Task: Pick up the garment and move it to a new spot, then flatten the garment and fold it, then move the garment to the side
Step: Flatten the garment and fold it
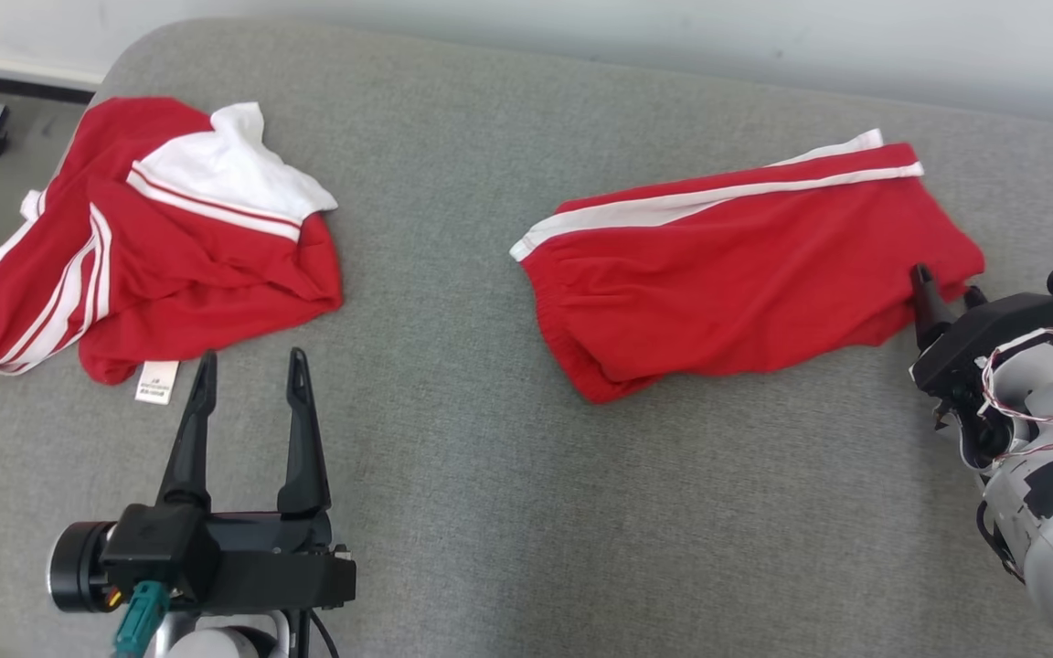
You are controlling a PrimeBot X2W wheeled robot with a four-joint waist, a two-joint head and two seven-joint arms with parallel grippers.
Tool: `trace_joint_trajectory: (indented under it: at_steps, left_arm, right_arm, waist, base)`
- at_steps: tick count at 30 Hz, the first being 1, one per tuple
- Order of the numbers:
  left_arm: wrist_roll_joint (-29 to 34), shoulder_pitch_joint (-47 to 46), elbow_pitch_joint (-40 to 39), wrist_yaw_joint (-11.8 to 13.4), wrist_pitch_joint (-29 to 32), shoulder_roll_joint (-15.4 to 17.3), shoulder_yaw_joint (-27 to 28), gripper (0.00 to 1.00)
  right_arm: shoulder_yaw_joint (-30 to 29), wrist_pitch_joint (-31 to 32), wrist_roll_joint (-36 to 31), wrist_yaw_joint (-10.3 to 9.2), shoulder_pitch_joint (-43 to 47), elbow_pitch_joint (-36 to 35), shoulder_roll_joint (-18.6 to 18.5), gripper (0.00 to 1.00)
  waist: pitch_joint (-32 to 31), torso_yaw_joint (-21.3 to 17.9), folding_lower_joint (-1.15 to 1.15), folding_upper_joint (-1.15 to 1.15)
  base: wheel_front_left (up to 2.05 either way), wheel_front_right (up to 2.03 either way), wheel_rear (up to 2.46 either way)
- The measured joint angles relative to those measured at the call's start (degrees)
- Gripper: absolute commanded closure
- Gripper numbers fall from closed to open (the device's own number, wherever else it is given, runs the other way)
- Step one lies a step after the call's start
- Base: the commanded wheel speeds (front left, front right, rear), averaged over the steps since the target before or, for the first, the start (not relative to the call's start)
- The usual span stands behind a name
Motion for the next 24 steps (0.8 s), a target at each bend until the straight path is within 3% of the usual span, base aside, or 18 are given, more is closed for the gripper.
trace_joint_trajectory:
  at_steps: [3, 4, 5, 7, 14, 24]
  left_arm:
    - [0.53, -0.07, 0.77, -0.86, 0.0, -0.93, 0.47, 0.0]
    - [0.73, -0.09, 0.91, -1.02, 0.0, -1.14, 0.67, 0.0]
    - [0.91, -0.12, 1.03, -1.18, 0.0, -1.36, 0.98, 0.0]
    - [1.18, -0.12, 1.35, -1.46, 0.0, -1.77, 1.58, 0.0]
    - [2.52, 0.42, 2.72, -2.55, 0.0, -2.35, 3.6, 0.0]
    - [3.49, 3.28, 4.43, -3.99, 0.0, -2.47, 4.49, 0.0]
  right_arm:
    - [0.09, 0.85, -0.82, 0.0, -0.71, 0.98, -0.13, 0.0]
    - [0.15, 0.96, -1.05, 0.0, -0.85, 1.04, -0.1, 0.04]
    - [0.66, 0.96, -1.71, 0.0, -0.87, 1.11, -0.07, 0.53]
    - [1.34, 0.07, -2.82, 0.0, -0.99, 1.24, 0.08, 1.0]
    - [3.32, -4.28, -4.79, 0.0, -0.48, 0.47, 1.25, 1.0]
    - [4.41, -5.98, -0.67, 0.0, 9.59, -8.93, 1.1, 1.0]
  waist:
    - [0.72, 0.82, 0.0, 0.0]
    - [0.89, 1.05, 0.0, 0.0]
    - [1.04, 1.23, 0.0, 0.0]
    - [1.17, 1.33, 0.0, 0.0]
    - [-0.64, 0.2, 0.0, 0.0]
    - [-5.82, -2.46, 0.0, 0.0]
  base:
    - [0.0, 0.0, 0.0]
    - [0.0, 0.0, 0.0]
    - [0.0, 0.0, 0.0]
    - [0.0, 0.0, 0.0]
    - [0.0, 0.0, 0.0]
    - [0.0, 0.0, 0.0]
